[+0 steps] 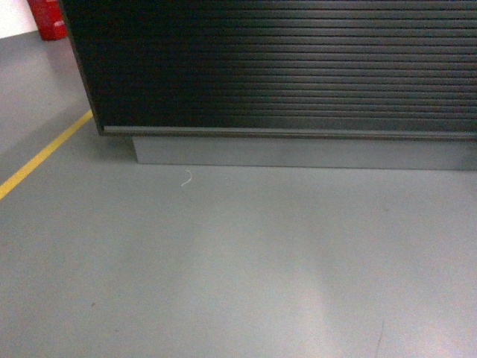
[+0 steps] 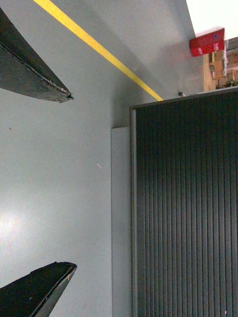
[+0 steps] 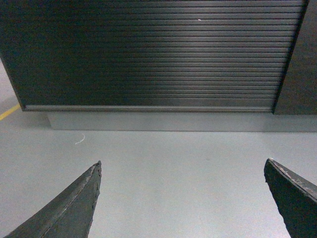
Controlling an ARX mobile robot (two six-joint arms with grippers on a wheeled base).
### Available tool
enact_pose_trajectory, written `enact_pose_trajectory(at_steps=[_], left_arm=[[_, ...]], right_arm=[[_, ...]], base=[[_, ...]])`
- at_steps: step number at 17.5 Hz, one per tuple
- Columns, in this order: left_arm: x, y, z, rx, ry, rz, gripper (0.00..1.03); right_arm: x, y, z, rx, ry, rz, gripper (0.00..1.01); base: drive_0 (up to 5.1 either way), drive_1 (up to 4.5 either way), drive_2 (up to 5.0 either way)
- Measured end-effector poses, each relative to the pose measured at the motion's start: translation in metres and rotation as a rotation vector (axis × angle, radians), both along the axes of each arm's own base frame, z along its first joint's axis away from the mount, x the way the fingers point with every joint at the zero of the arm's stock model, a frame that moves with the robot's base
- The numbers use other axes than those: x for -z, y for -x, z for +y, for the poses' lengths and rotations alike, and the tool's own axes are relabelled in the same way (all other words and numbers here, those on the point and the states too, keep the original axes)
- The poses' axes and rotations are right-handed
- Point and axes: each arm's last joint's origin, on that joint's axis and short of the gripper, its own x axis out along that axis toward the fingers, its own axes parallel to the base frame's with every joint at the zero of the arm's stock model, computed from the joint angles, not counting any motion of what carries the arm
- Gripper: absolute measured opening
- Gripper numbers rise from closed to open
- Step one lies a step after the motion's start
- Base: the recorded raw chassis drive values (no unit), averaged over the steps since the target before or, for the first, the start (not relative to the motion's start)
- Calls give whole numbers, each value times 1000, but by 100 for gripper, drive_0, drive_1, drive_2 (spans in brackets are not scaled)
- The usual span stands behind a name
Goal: Place dark red mango on scale at checkout
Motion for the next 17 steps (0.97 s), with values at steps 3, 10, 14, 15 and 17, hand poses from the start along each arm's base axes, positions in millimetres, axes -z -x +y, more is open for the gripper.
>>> enact_pose_trajectory(at_steps=[3, 10, 14, 15, 17], left_arm=[[0, 0, 0, 2, 0, -1, 98], [0, 0, 0, 3, 0, -4, 98], [0, 0, 0, 2, 0, 0, 98], [0, 0, 0, 3, 0, -4, 98], [0, 0, 0, 2, 0, -3, 98]], right_arm=[[0, 0, 0, 1, 0, 0, 98], [0, 0, 0, 1, 0, 2, 98], [0, 0, 0, 0, 0, 0, 98], [0, 0, 0, 0, 0, -2, 98], [0, 0, 0, 0, 0, -1, 98]], base=[[3, 431, -426], [0, 428, -429], [5, 434, -423], [4, 433, -424], [3, 346, -339]])
